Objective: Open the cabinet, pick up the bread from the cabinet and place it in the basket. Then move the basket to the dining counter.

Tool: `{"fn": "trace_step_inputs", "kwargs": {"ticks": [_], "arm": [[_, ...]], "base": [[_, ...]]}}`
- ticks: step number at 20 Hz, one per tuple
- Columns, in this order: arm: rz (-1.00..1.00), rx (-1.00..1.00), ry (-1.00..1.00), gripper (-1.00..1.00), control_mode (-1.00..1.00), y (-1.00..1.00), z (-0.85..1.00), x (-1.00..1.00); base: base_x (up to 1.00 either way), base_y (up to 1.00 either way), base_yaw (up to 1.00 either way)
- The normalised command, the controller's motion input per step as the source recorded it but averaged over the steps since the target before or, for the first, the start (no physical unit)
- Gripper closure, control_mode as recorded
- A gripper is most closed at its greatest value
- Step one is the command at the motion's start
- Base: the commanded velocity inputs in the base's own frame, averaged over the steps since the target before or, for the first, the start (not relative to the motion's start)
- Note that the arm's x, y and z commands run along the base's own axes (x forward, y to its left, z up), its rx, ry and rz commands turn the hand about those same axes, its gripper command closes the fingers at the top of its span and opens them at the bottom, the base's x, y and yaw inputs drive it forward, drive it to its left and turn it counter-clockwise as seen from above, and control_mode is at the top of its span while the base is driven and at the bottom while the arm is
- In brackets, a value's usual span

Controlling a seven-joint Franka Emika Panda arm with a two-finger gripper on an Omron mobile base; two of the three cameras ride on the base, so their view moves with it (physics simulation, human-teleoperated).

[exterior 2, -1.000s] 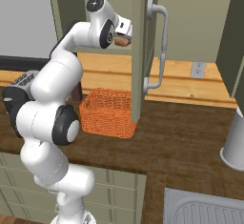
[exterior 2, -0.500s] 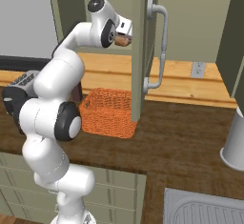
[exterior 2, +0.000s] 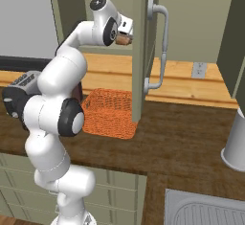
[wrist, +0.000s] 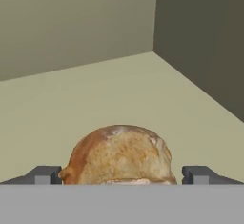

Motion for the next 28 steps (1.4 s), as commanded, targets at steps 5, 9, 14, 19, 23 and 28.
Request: {"fn": "trace_step_inputs", "kwargs": {"ticks": [5, 9, 14, 19, 23, 28], "arm": [[-0.02, 0.00, 0.00, 1.00, -1.00, 0.00, -0.29, 0.02], [0.00, 0.00, -0.05, 1.00, -1.00, 0.00, -0.19, -0.06], [-0.01, 0.00, -0.22, 1.00, -1.00, 0.00, -0.07, -0.64], [-0.02, 0.00, -0.34, 1.00, -1.00, 0.01, 0.00, -0.88], [-0.09, 0.00, -0.06, 1.00, -1.00, 0.25, 0.24, -0.98], [-0.04, 0.00, 0.05, 1.00, -1.00, 0.38, 0.26, -1.00]], "base": [[0.00, 0.00, 0.00], [0.00, 0.00, 0.00], [0.00, 0.00, 0.00], [0.00, 0.00, 0.00], [0.00, 0.00, 0.00], [0.00, 0.00, 0.00]]}}
